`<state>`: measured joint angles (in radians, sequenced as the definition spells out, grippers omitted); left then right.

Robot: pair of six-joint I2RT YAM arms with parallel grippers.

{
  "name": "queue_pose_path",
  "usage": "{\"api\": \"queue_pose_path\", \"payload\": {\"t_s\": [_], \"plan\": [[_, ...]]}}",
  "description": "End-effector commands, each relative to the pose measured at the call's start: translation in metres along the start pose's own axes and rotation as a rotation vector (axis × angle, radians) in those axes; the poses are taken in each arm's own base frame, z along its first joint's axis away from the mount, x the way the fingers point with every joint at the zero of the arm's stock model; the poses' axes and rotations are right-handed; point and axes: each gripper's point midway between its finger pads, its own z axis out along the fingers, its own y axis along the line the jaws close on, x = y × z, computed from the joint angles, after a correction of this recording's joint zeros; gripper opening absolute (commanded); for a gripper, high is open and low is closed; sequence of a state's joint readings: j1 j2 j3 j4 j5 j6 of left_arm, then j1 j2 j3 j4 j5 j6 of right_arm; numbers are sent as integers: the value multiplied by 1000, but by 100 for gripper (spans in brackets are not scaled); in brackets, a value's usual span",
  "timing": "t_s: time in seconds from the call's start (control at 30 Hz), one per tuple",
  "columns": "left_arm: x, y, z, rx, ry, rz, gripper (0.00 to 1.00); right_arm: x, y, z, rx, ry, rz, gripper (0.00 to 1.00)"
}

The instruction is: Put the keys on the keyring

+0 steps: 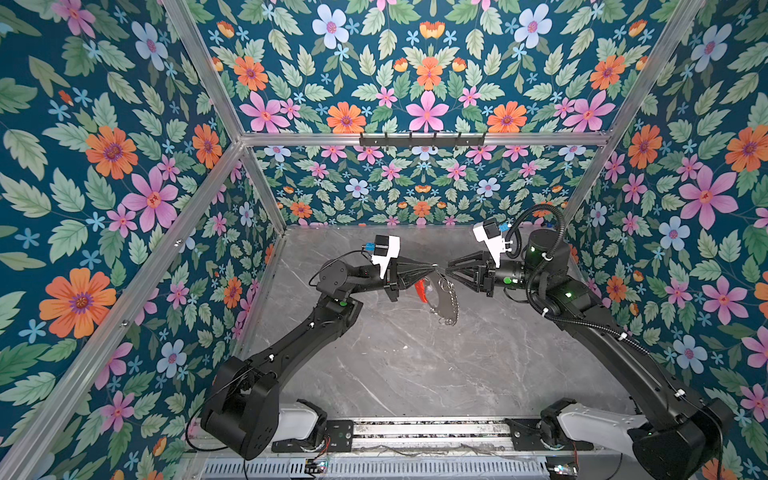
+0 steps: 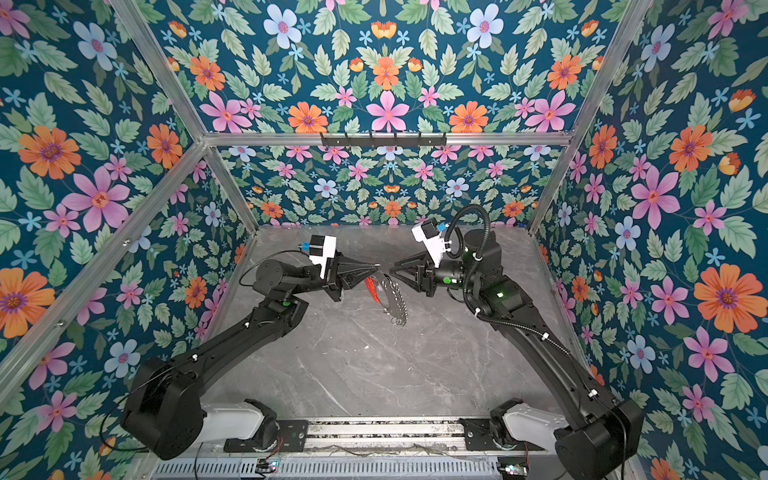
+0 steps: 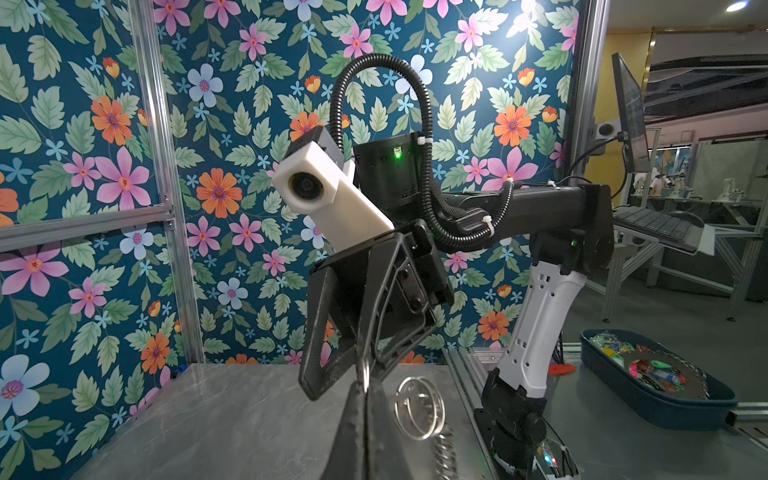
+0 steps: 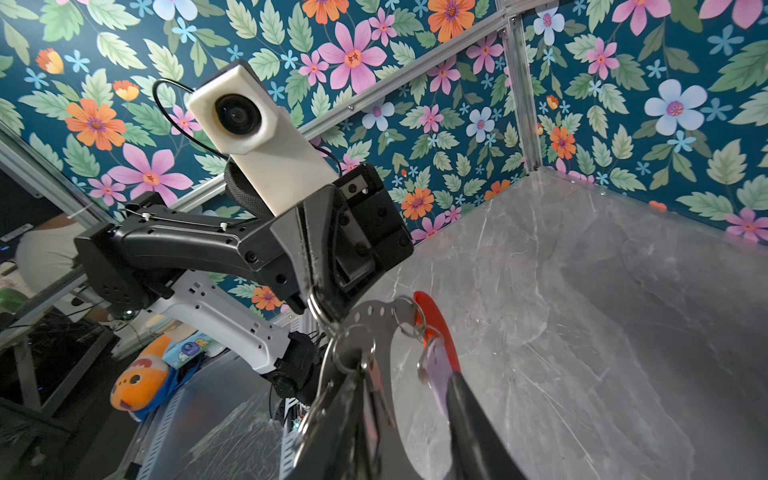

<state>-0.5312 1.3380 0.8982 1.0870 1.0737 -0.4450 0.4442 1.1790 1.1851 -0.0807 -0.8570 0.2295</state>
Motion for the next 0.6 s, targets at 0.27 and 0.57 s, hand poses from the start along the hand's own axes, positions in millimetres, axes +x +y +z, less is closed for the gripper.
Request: {"api": "queue_pose_path", "payload": {"t_s": [0.27, 0.57], "plan": [[-9, -3, 4, 29, -41, 11, 0, -18, 21, 4, -107, -47, -49, 36], [-8, -2, 8, 44, -41, -2, 0, -17, 22, 10, -120, -35, -50, 32]]}}
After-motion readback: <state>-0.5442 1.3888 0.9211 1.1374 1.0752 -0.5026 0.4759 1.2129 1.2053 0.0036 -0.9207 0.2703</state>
